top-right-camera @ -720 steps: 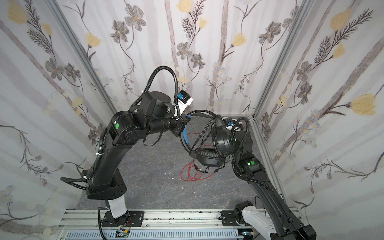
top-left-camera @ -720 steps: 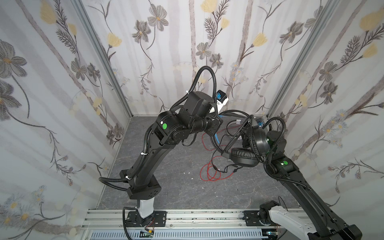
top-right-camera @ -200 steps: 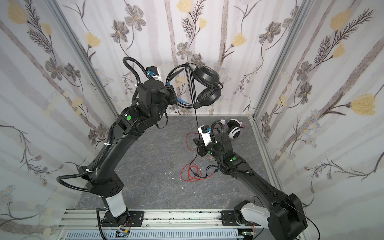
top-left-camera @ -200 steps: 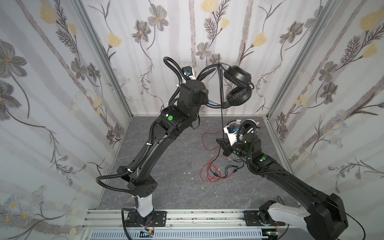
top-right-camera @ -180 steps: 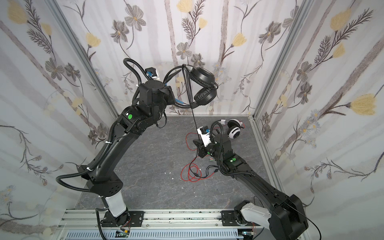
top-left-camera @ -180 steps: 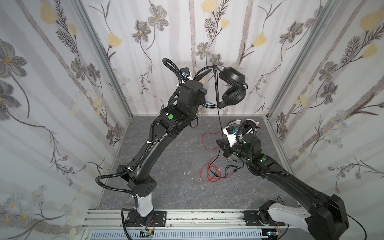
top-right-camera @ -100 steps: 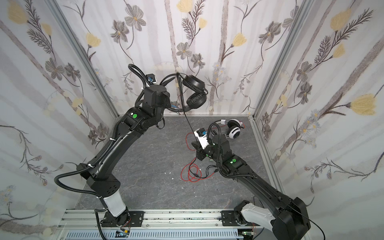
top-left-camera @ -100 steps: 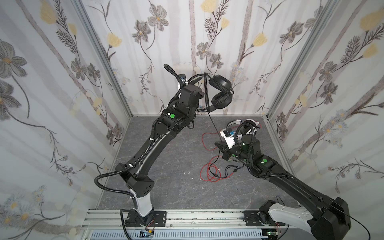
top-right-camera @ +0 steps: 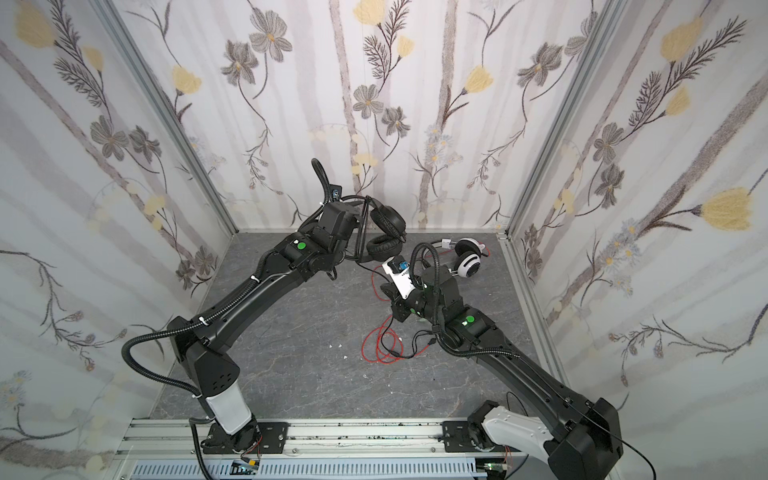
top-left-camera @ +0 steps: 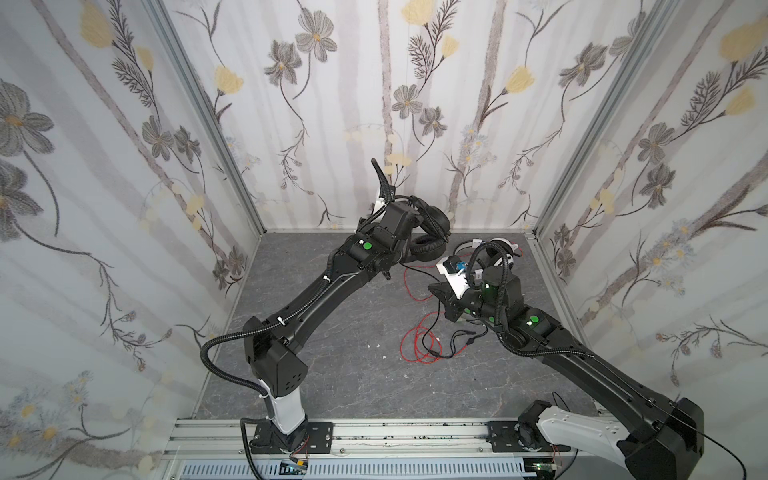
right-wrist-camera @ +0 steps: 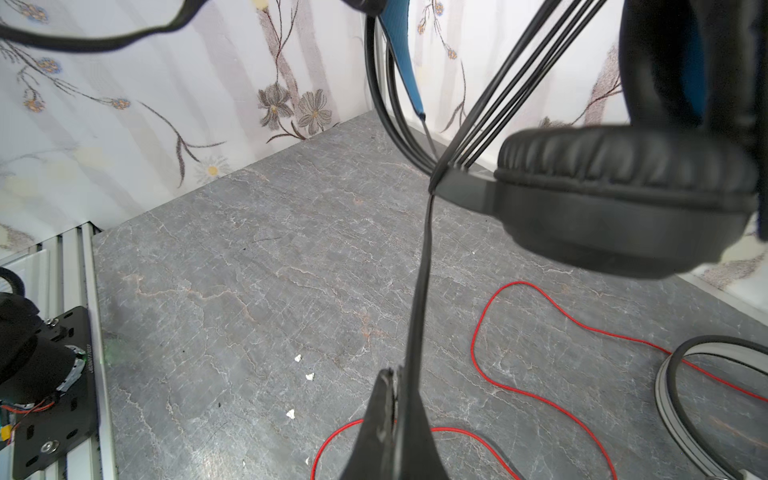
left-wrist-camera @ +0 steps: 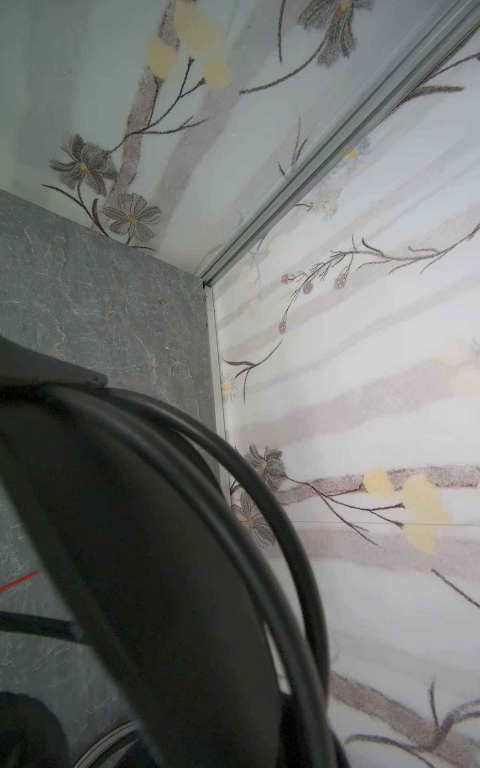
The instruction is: Wrap the headphones
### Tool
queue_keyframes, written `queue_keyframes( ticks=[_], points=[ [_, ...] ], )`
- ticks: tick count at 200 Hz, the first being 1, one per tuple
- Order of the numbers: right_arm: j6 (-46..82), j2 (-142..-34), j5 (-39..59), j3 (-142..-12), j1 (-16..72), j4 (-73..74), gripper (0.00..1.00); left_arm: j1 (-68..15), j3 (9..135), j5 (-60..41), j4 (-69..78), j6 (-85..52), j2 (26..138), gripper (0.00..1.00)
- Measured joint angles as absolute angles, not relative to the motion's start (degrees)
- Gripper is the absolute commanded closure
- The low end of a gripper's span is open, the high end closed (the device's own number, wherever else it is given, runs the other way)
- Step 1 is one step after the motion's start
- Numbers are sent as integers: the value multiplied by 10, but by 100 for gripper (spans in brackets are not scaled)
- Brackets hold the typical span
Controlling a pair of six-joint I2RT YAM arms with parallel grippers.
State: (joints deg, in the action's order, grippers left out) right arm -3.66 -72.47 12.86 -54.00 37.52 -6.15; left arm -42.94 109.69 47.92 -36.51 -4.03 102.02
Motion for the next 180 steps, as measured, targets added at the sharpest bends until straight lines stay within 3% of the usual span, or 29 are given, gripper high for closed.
queue_keyframes(
  ticks=[52,180],
  points=[
    [-92,-723,55,-560,378,-97,95,-482,1099,464,-457,9,1036,100],
    [-153,-711,-140,-574,379,-128,90,-497,1182,415,-625,95,1062,100]
  ],
)
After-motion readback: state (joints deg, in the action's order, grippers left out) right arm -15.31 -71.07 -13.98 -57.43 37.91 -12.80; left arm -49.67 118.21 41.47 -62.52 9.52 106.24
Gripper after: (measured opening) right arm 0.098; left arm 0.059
